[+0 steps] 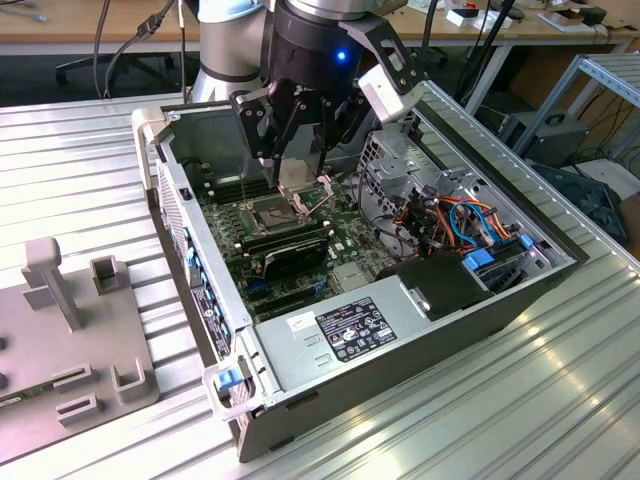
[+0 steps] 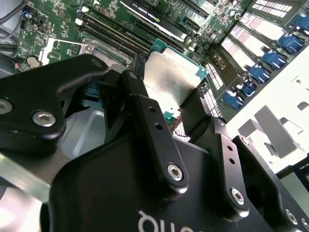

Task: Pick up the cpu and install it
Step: 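Pick up the cpu and move it towards the insertion slot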

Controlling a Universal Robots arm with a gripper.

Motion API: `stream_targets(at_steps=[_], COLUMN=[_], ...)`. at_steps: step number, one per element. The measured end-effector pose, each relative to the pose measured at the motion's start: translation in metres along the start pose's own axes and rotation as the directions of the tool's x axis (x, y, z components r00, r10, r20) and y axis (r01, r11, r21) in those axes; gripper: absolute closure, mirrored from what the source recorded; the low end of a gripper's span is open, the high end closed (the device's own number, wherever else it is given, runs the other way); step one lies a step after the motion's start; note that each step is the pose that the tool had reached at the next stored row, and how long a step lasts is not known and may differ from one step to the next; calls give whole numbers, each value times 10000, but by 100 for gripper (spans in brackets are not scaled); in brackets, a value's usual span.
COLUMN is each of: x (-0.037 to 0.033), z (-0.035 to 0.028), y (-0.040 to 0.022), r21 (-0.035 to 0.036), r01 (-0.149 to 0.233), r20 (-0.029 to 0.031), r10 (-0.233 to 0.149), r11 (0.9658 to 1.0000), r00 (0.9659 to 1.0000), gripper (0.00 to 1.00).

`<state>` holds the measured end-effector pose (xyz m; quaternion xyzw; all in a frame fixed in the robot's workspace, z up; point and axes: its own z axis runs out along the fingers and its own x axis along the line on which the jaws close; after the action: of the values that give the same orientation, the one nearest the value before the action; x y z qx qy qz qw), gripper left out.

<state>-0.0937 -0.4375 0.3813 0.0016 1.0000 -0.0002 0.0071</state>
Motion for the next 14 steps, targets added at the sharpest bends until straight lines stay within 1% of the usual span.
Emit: stream_targets(at_steps=[9, 11, 12, 13, 14], x=[-1, -6, -15, -53, -76], z=[0, 5, 8, 17, 22], y=[0, 9, 10, 12, 13], r21=[0, -1, 0, 0, 0], r01=[0, 2, 1, 0, 0], r20=[0, 0, -1, 1, 0], r10=[0, -2, -1, 0, 0], r11=[10000, 10000, 10000, 10000, 10000], r00=[10000, 10000, 10000, 10000, 10000], gripper=[45, 45, 45, 45, 45])
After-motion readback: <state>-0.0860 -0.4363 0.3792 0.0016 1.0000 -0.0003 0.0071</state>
